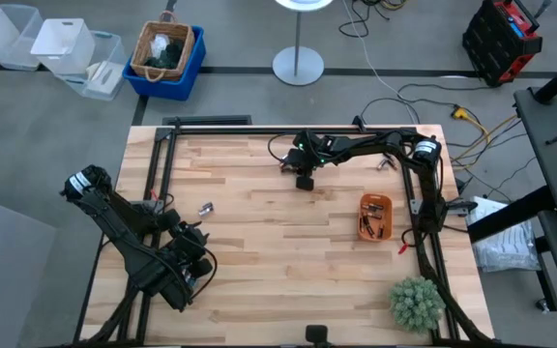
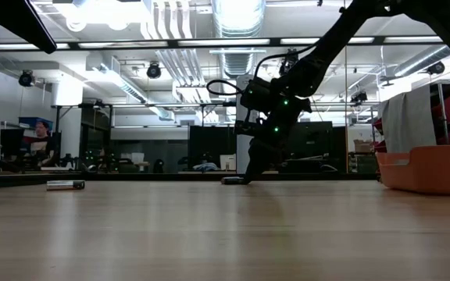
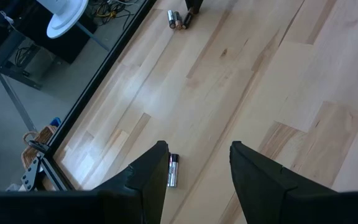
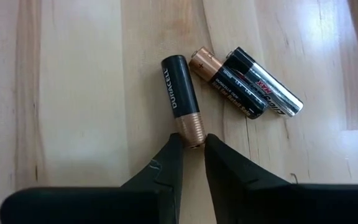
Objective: Sort batteries
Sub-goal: Put the black battery into the orange bin
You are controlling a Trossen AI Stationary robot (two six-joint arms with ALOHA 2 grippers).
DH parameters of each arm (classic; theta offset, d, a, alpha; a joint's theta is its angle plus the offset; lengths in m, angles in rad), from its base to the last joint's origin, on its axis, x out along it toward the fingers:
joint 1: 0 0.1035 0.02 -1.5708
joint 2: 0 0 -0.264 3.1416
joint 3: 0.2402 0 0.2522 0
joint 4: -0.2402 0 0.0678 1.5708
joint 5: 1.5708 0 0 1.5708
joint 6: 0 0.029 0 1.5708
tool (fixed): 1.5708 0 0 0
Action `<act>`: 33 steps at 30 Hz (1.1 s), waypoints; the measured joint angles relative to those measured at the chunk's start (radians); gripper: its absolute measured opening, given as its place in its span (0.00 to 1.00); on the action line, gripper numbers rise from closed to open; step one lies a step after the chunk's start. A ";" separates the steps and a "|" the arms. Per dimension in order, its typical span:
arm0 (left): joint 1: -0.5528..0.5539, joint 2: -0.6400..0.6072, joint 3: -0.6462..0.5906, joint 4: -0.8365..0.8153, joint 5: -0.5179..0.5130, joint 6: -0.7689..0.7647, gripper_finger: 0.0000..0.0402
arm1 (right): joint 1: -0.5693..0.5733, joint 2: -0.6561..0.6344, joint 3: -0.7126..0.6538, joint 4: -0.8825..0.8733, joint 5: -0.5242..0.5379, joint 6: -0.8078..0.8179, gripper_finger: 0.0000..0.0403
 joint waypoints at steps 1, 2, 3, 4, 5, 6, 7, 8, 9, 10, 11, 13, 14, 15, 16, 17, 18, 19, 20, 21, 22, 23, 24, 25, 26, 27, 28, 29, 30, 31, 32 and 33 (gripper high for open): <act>0.000 0.000 0.000 0.000 0.000 0.000 0.38 | 0.000 0.000 0.000 0.000 0.000 0.002 0.13; 0.000 0.000 0.000 0.000 0.000 0.000 0.38 | 0.000 0.000 0.000 0.000 0.000 0.002 0.13; 0.000 0.000 0.000 0.000 0.000 0.000 0.38 | 0.000 0.000 0.000 -0.001 0.000 0.003 0.14; 0.000 0.000 0.000 0.000 0.000 0.000 0.38 | 0.000 0.000 0.000 -0.001 0.001 0.007 0.15; 0.000 0.000 0.000 0.000 0.000 0.000 0.38 | 0.000 0.000 0.000 -0.003 0.001 0.009 0.17; 0.000 0.000 0.000 0.000 0.000 0.000 0.38 | 0.001 0.000 0.000 -0.005 0.004 0.011 0.19; 0.000 0.000 0.000 0.000 0.000 0.000 0.38 | 0.002 0.000 0.000 -0.007 0.008 0.016 0.22; 0.000 0.000 0.000 0.000 0.000 0.000 0.38 | 0.002 -0.001 0.000 -0.009 0.011 0.021 0.25; 0.000 0.000 0.000 0.000 0.000 0.000 0.38 | 0.003 -0.001 0.000 -0.010 0.014 0.025 0.28; 0.000 0.000 0.000 0.000 0.000 0.000 0.38 | 0.003 -0.001 0.001 -0.010 0.015 0.026 0.31; 0.000 0.000 0.000 0.000 0.000 0.000 0.38 | 0.003 -0.001 0.001 -0.010 0.016 0.027 0.34; 0.000 0.000 0.000 0.000 0.000 0.000 0.38 | 0.003 -0.002 0.001 -0.010 0.017 0.028 0.40; 0.000 0.000 0.000 0.000 0.000 0.000 0.38 | 0.003 -0.002 0.001 -0.010 0.018 0.028 0.42; 0.000 0.000 0.000 0.000 0.000 0.000 0.38 | 0.003 -0.002 0.001 -0.009 0.018 0.027 0.44; 0.000 0.000 0.000 0.000 0.000 0.000 0.38 | 0.003 -0.002 0.001 -0.006 0.018 0.027 0.46; 0.000 0.000 0.000 0.000 0.000 0.000 0.38 | 0.003 -0.002 0.001 -0.004 0.018 0.027 0.48; 0.000 0.000 0.000 0.000 0.000 0.000 0.38 | 0.003 -0.002 0.001 -0.002 0.018 0.027 0.49; 0.000 0.000 0.000 0.000 0.000 0.000 0.38 | 0.003 -0.002 0.001 0.000 0.018 0.026 0.50; 0.000 0.000 0.000 0.000 0.000 0.000 0.38 | 0.003 -0.002 0.001 0.002 0.018 0.026 0.50; 0.000 0.000 0.000 0.000 0.000 0.000 0.38 | 0.004 -0.002 0.001 0.003 0.018 0.026 0.51; 0.000 0.000 0.000 0.000 0.000 0.000 0.38 | 0.006 -0.002 0.001 0.004 0.018 0.026 0.51; 0.000 0.000 0.000 0.000 0.000 0.000 0.38 | 0.009 -0.002 0.001 0.006 0.018 0.026 0.51; 0.000 0.000 0.000 0.000 0.000 0.000 0.38 | 0.013 -0.002 0.001 0.006 0.018 0.026 0.51; 0.000 0.000 0.000 0.000 0.000 0.000 0.38 | 0.016 -0.002 0.001 0.006 0.018 0.025 0.50; 0.000 0.000 0.000 0.000 0.000 0.000 0.38 | 0.020 -0.002 0.001 0.005 0.018 0.024 0.50; 0.000 0.000 0.000 0.000 0.000 0.000 0.38 | 0.022 -0.002 0.001 0.006 0.018 0.025 0.50; 0.000 0.000 0.000 0.000 0.000 0.000 0.38 | 0.023 -0.002 0.001 0.006 0.018 0.028 0.49; 0.000 0.000 0.000 0.000 0.000 0.000 0.38 | 0.023 -0.002 0.001 0.006 0.016 0.032 0.49; 0.000 0.000 0.000 0.000 0.000 0.000 0.38 | 0.023 -0.002 0.001 0.006 0.014 0.036 0.48; 0.000 0.000 0.000 0.000 0.000 0.000 0.38 | 0.023 -0.002 0.001 0.006 0.013 0.037 0.48; 0.000 0.000 0.000 0.000 0.000 0.000 0.38 | 0.023 -0.002 0.001 0.006 0.012 0.037 0.48; 0.000 0.000 0.000 0.000 0.000 0.000 0.38 | 0.024 -0.002 0.001 0.007 0.011 0.037 0.48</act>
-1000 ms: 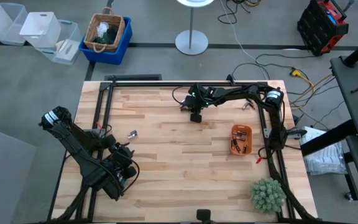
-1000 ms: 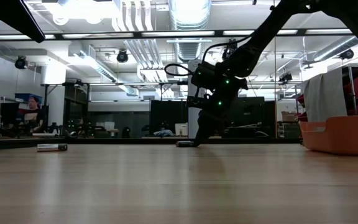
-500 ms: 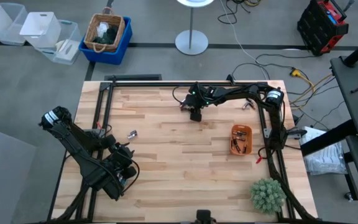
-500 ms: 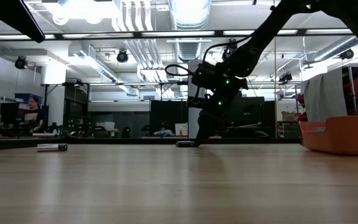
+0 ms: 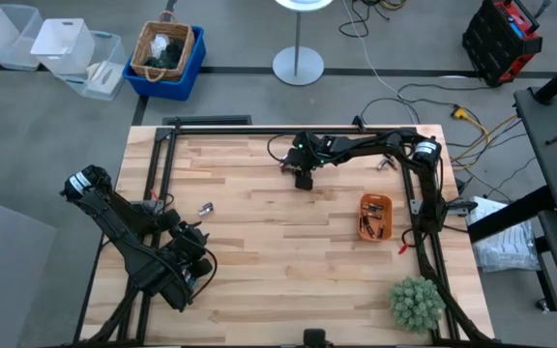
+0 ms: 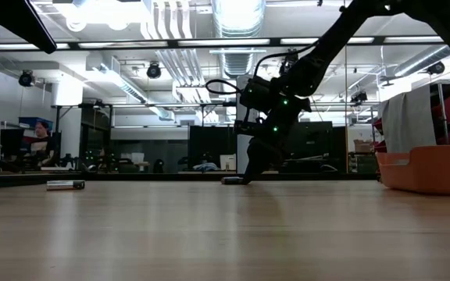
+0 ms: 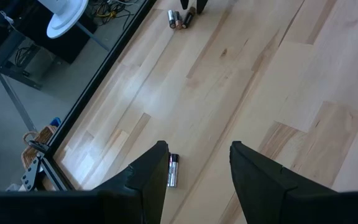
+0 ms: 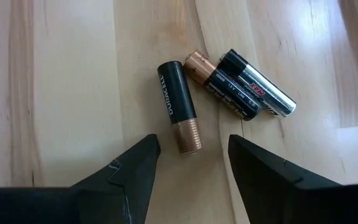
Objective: Sort batteries
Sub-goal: Put the black battery into the orange bin
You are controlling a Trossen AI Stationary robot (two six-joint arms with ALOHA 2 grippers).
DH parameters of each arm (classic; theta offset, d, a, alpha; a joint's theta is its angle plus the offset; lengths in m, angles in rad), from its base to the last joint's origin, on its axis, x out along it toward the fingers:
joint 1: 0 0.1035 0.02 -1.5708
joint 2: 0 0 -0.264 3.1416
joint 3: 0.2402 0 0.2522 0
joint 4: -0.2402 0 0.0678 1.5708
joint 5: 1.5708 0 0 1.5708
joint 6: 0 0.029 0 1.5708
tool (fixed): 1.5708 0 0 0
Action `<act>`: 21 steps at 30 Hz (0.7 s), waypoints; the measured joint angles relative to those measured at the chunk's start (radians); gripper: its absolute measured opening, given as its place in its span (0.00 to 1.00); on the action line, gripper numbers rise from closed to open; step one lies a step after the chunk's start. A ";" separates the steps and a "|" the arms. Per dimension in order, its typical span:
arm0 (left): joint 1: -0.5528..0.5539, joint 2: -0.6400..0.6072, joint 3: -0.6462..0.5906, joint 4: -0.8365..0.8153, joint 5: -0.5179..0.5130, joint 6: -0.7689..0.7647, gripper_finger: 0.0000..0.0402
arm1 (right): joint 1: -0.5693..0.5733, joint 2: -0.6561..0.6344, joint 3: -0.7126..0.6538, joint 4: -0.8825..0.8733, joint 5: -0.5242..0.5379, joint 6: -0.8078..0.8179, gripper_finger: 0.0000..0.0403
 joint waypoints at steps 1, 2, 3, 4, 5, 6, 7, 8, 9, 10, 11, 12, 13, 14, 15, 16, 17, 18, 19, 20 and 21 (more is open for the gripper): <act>0.000 0.000 0.000 0.000 0.000 0.000 0.38 | 0.001 0.000 0.000 0.000 0.000 0.000 0.48; 0.000 0.000 0.000 0.000 0.000 0.001 0.38 | 0.003 0.000 0.000 0.001 0.000 0.000 0.49; 0.000 0.000 0.000 0.000 0.000 0.004 0.38 | 0.005 0.000 0.000 0.002 0.000 0.000 0.49; 0.000 0.000 0.000 0.000 0.000 0.006 0.38 | 0.007 0.000 0.000 0.004 0.000 0.000 0.49; 0.000 0.000 0.000 0.000 0.000 0.007 0.38 | 0.009 0.000 0.000 0.006 0.000 0.000 0.48; 0.000 0.000 0.000 0.000 0.000 0.007 0.38 | 0.011 0.000 -0.001 0.009 -0.001 0.000 0.48; 0.000 0.000 0.000 0.000 0.000 0.007 0.38 | 0.012 0.000 -0.001 0.011 -0.002 0.000 0.48; 0.000 0.000 0.000 0.000 0.000 0.007 0.38 | 0.013 0.000 -0.001 0.013 -0.003 0.000 0.48; 0.000 0.000 0.000 0.000 0.000 0.008 0.38 | 0.015 0.000 -0.001 0.016 -0.005 0.000 0.47; 0.000 0.000 0.000 0.000 0.000 0.007 0.38 | 0.018 0.000 -0.001 0.020 -0.005 0.000 0.47; 0.000 0.000 0.000 0.000 0.000 0.007 0.38 | 0.019 0.000 -0.001 0.024 -0.005 0.000 0.46; 0.000 0.000 0.000 0.000 0.000 0.008 0.38 | 0.021 0.000 -0.001 0.029 -0.007 0.000 0.46; 0.000 0.000 0.000 0.000 -0.001 0.007 0.38 | 0.021 0.000 -0.001 0.033 -0.010 0.000 0.46; 0.000 0.000 0.000 0.000 -0.003 0.008 0.38 | 0.021 0.000 -0.001 0.034 -0.011 0.000 0.45; 0.000 0.000 0.000 0.000 -0.008 0.008 0.38 | 0.021 0.000 -0.001 0.034 -0.011 0.000 0.44; 0.000 0.000 0.000 0.000 -0.013 0.011 0.38 | 0.021 0.000 -0.001 0.034 -0.011 0.000 0.44; 0.000 0.000 0.000 0.000 -0.017 0.014 0.38 | 0.021 0.000 -0.001 0.035 -0.011 0.000 0.43; 0.000 0.000 0.000 0.000 -0.018 0.018 0.38 | 0.021 0.000 -0.001 0.034 -0.011 0.000 0.42; 0.000 0.000 0.000 0.000 -0.019 0.019 0.38 | 0.021 0.000 -0.001 0.035 -0.011 0.000 0.41; 0.000 0.000 0.000 0.000 -0.021 0.019 0.38 | 0.021 0.000 -0.001 0.035 -0.010 0.000 0.39; 0.000 0.000 0.000 0.000 -0.022 0.019 0.38 | 0.021 0.000 -0.001 0.035 -0.008 0.000 0.38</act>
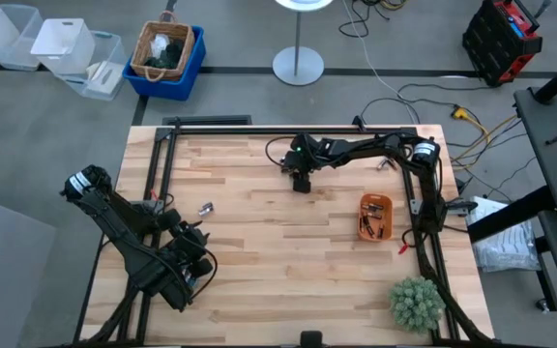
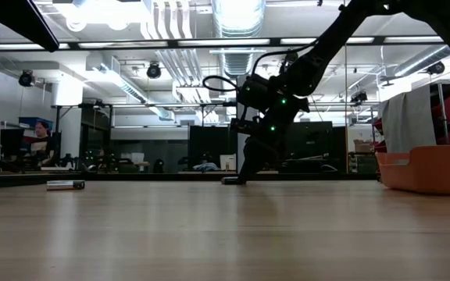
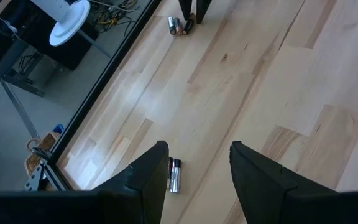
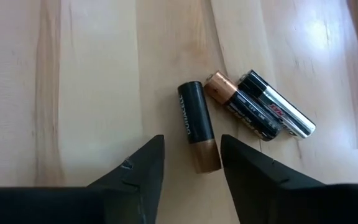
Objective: Sort batteries
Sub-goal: Put the black battery into the orange bin
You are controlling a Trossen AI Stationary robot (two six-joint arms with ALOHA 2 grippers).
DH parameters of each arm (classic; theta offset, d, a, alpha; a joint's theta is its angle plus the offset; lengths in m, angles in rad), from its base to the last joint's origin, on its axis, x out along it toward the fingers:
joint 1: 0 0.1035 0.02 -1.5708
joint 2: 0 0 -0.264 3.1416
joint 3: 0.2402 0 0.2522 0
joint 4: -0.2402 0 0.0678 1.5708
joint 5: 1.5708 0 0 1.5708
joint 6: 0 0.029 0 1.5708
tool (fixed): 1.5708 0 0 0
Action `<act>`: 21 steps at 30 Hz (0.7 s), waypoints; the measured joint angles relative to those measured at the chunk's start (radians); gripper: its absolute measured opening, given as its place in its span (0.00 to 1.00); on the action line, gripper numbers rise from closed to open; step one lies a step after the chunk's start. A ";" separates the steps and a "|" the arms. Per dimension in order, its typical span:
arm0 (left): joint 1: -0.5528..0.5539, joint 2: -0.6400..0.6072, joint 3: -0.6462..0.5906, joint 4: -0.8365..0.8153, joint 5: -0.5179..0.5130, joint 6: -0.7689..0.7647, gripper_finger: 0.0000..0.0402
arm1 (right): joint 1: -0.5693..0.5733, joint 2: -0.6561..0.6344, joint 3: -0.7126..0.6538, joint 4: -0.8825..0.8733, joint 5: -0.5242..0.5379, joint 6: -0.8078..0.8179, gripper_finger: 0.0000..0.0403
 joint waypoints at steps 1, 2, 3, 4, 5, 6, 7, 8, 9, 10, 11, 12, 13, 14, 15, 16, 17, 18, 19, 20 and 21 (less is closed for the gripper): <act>0.000 0.000 0.000 0.000 0.000 0.000 0.38 | 0.000 0.000 0.000 0.000 0.002 0.000 0.36; 0.000 0.000 0.000 0.000 0.000 0.000 0.38 | -0.001 0.000 0.000 0.000 0.002 0.000 0.35; 0.000 0.000 0.000 0.000 -0.001 0.000 0.38 | -0.001 0.000 0.000 0.000 0.003 0.000 0.33; 0.000 0.000 0.000 0.000 -0.001 0.000 0.38 | -0.001 0.000 0.000 0.000 0.004 0.000 0.31; 0.000 0.000 0.000 0.000 -0.001 0.000 0.38 | -0.001 0.000 0.000 0.000 0.004 0.000 0.29; 0.000 0.000 0.000 0.000 -0.001 0.000 0.38 | -0.001 0.000 0.000 0.000 0.004 0.000 0.27; 0.000 0.000 0.000 0.000 -0.001 0.000 0.38 | -0.001 0.000 0.000 0.000 0.004 -0.001 0.25; 0.000 0.000 0.000 0.000 -0.001 0.001 0.38 | -0.001 0.000 0.000 0.000 0.004 -0.001 0.23; 0.000 0.000 0.000 0.000 -0.001 0.001 0.38 | -0.001 0.000 0.000 0.000 0.004 -0.001 0.21; 0.000 0.000 0.000 0.000 -0.001 0.001 0.38 | -0.001 0.000 0.000 -0.001 0.003 -0.002 0.18; 0.000 0.000 0.000 0.000 -0.001 0.001 0.38 | -0.001 0.000 0.000 -0.001 0.002 -0.003 0.16; 0.000 0.000 0.000 0.000 -0.001 0.001 0.38 | -0.001 0.000 0.000 -0.002 0.002 -0.007 0.14; 0.000 0.000 0.000 0.000 -0.001 0.001 0.38 | -0.001 0.000 0.000 -0.004 0.001 -0.012 0.12; 0.000 0.000 0.000 0.000 -0.001 0.001 0.38 | -0.001 0.000 0.001 -0.006 0.001 -0.012 0.11; 0.000 0.000 0.000 0.000 -0.001 0.001 0.38 | -0.002 0.000 0.002 -0.008 0.000 -0.012 0.09; 0.000 0.000 0.000 0.000 -0.001 0.001 0.38 | -0.002 0.000 0.002 -0.009 -0.003 -0.012 0.08; 0.000 0.000 0.000 0.000 -0.001 0.002 0.38 | -0.002 0.000 0.002 -0.010 -0.003 -0.012 0.08; 0.000 0.000 0.000 0.000 -0.001 0.004 0.38 | -0.002 0.000 0.002 -0.011 -0.003 -0.012 0.07; 0.000 0.000 0.000 0.000 -0.001 0.004 0.38 | -0.002 0.000 0.002 -0.011 -0.003 -0.012 0.07; 0.000 0.000 0.000 0.000 -0.001 0.004 0.38 | -0.002 0.000 0.002 -0.011 -0.003 -0.014 0.07; 0.000 0.000 0.000 0.001 -0.001 0.004 0.38 | -0.002 -0.001 0.002 -0.012 -0.003 -0.016 0.07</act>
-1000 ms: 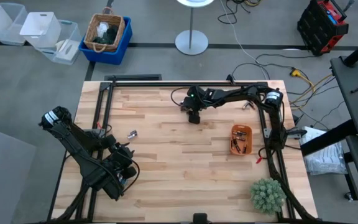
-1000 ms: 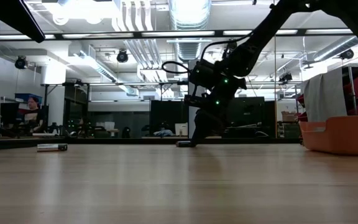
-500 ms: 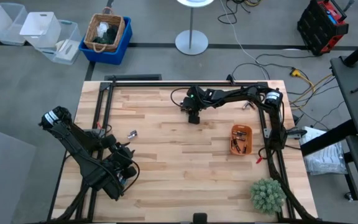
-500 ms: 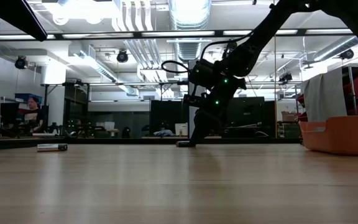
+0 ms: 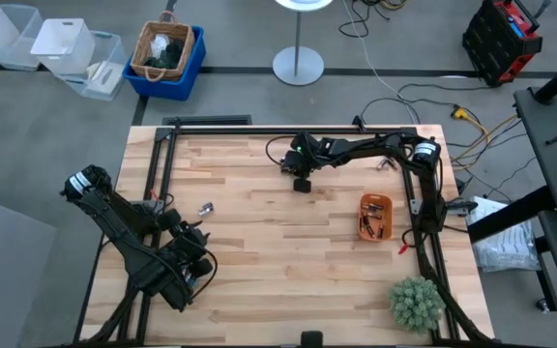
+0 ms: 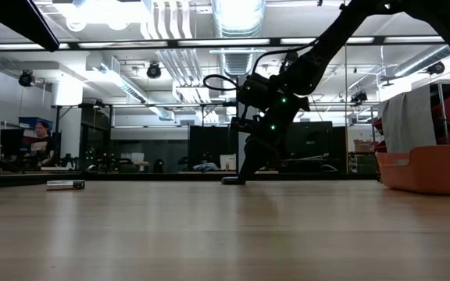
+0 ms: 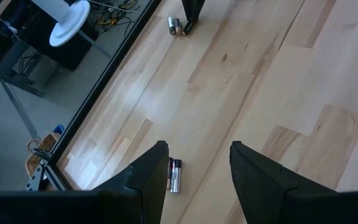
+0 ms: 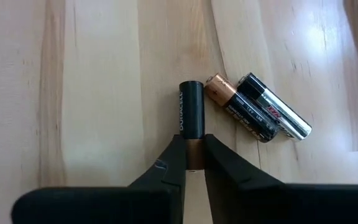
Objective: Sort batteries
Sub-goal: Put the black battery into the orange bin
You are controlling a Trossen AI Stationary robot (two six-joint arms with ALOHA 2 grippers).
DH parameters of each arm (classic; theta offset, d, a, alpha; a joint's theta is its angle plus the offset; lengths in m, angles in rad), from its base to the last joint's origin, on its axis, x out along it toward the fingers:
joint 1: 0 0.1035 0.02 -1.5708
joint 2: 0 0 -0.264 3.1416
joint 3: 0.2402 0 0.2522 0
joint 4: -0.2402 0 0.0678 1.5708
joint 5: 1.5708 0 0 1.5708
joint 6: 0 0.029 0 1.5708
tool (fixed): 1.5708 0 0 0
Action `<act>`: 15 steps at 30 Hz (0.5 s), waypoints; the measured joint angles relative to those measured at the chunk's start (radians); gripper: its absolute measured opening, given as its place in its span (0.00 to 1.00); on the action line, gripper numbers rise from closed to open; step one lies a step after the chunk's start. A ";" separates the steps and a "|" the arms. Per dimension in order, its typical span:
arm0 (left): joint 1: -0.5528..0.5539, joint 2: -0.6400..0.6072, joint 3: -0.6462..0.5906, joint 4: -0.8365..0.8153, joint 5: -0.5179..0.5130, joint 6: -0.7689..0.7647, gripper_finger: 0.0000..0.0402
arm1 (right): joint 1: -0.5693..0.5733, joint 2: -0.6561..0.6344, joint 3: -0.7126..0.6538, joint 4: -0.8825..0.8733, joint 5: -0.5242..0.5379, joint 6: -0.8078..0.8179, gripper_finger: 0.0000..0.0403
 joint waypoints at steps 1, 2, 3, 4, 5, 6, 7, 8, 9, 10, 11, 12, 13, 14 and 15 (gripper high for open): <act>0.000 0.000 0.000 0.000 0.000 0.000 0.38 | 0.000 0.000 0.000 0.000 0.000 -0.002 0.07; 0.000 0.000 0.000 0.000 0.000 0.000 0.38 | 0.000 -0.001 0.000 0.001 0.000 -0.003 0.07; 0.000 0.000 0.000 0.001 0.000 0.000 0.38 | 0.000 -0.003 0.002 0.001 -0.003 -0.003 0.06; 0.000 0.000 0.000 0.002 0.000 0.000 0.38 | 0.000 -0.003 0.002 -0.001 -0.002 -0.003 0.05; 0.000 0.000 0.000 0.002 0.000 0.000 0.38 | 0.000 -0.003 0.002 -0.005 -0.002 -0.003 0.05; 0.000 0.000 0.000 0.003 0.000 0.000 0.38 | 0.000 -0.003 0.002 -0.009 -0.002 -0.003 0.04; 0.000 0.000 0.000 0.003 0.000 0.000 0.38 | 0.000 -0.003 0.002 -0.012 -0.002 -0.003 0.03; 0.000 0.000 0.000 0.003 0.000 0.000 0.38 | 0.000 -0.003 0.002 -0.013 -0.002 0.001 0.03; 0.000 0.000 0.000 0.003 0.000 0.000 0.38 | 0.000 -0.003 0.002 -0.014 -0.002 0.005 0.02; 0.000 0.000 0.000 0.003 0.000 0.000 0.38 | 0.000 -0.003 0.002 -0.014 -0.002 0.005 0.02; 0.000 0.000 0.000 0.003 0.000 0.000 0.38 | 0.000 -0.003 0.002 -0.014 -0.002 0.005 0.02; 0.000 0.000 0.000 0.003 0.000 0.000 0.38 | 0.000 -0.003 0.002 -0.014 -0.002 0.006 0.03; 0.000 0.000 0.000 0.003 0.000 0.000 0.38 | 0.000 -0.003 0.002 -0.015 -0.002 0.009 0.04; 0.000 0.000 0.000 0.003 0.000 0.000 0.38 | 0.000 -0.003 0.002 -0.015 -0.001 0.015 0.05; 0.000 0.000 0.000 0.003 0.000 0.000 0.38 | 0.000 -0.003 0.002 -0.015 -0.001 0.016 0.07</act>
